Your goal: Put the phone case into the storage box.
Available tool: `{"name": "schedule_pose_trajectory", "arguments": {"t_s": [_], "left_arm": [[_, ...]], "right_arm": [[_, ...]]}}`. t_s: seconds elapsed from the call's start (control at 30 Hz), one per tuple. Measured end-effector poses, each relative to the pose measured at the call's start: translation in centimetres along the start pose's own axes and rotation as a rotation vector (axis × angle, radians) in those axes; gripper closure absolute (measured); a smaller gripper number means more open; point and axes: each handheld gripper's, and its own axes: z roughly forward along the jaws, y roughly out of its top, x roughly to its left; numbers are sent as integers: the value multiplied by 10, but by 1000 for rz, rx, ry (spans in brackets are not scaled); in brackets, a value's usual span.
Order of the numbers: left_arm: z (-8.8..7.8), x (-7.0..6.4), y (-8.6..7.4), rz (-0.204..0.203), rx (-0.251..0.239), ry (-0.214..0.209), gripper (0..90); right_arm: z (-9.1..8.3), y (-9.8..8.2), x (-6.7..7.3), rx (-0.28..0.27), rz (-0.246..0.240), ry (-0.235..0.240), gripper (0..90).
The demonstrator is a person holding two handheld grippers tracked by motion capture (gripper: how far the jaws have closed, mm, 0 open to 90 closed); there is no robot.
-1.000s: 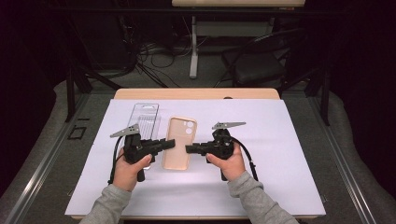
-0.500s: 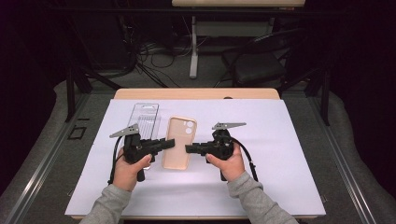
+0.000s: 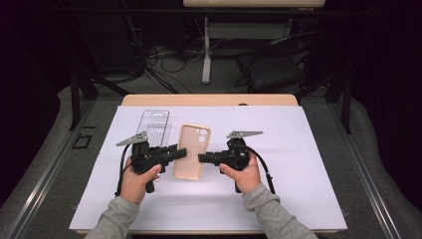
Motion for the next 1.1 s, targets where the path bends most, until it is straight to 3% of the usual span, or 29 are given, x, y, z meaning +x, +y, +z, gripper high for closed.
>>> {"name": "schedule_pose_trajectory", "arguments": {"t_s": [0.17, 0.33, 0.63, 0.77, 1.1], "left_arm": [[-1, 0, 1, 13, -2, 31, 496], [-2, -3, 3, 59, 3, 74, 453], [-5, -17, 12, 199, 54, 186, 415], [-6, -22, 15, 243, 64, 226, 415], [-10, -25, 18, 272, 76, 288, 376]], "right_arm": [[-2, 1, -1, -1, -3, -22, 812], [-4, 2, -2, -2, -16, -49, 812], [-5, 2, 1, 1, -58, -100, 812], [-7, 3, 3, -1, -78, -124, 812], [-7, 4, 10, 8, -126, -176, 812]]}}
